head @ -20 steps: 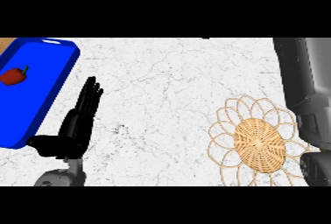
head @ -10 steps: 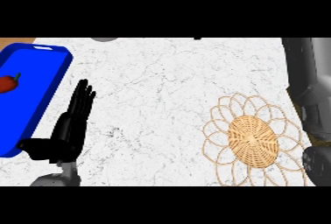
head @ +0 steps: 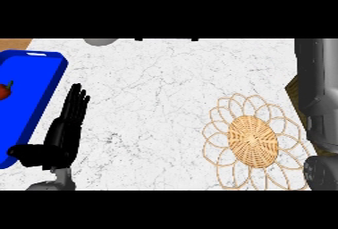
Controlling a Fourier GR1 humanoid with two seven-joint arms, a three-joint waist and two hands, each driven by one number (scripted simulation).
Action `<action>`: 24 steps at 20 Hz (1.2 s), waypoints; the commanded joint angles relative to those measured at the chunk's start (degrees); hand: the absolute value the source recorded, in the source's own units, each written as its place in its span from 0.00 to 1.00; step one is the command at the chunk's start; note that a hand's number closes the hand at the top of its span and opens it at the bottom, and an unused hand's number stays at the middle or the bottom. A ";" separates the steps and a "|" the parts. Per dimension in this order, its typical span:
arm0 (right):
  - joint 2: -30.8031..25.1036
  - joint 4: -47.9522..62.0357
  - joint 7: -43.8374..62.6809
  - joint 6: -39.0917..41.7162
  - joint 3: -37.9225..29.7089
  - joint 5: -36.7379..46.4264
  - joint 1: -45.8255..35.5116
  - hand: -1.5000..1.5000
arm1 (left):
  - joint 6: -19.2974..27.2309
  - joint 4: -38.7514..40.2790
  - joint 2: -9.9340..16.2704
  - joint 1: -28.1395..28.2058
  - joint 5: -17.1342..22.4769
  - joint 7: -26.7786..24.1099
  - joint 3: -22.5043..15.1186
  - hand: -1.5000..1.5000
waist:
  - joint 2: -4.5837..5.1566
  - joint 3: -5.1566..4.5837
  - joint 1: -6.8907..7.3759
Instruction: Pick the croissant from the placemat and place it in the basket
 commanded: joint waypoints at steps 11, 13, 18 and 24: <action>8.10 -18.89 3.33 8.09 -4.39 0.48 15.22 1.00 | 1.30 -0.78 -1.17 0.27 -0.59 1.61 -0.15 0.50 | -0.53 0.02 -1.67; 5.11 -19.81 1.31 10.20 -6.45 -0.73 15.14 1.00 | 0.07 0.05 -0.29 0.20 0.02 0.53 0.64 0.50 | -0.30 0.01 -1.25; 6.82 -25.31 -0.62 6.21 -8.08 -3.86 19.80 1.00 | 0.13 -1.63 -1.20 2.86 -0.29 -0.50 -0.21 0.50 | -0.22 0.03 -0.81; 10.41 -33.01 -1.32 6.09 -6.79 -4.83 24.89 1.00 | 0.15 -2.08 -1.75 3.63 -1.27 -1.10 -1.13 0.50 | -0.21 0.03 -0.69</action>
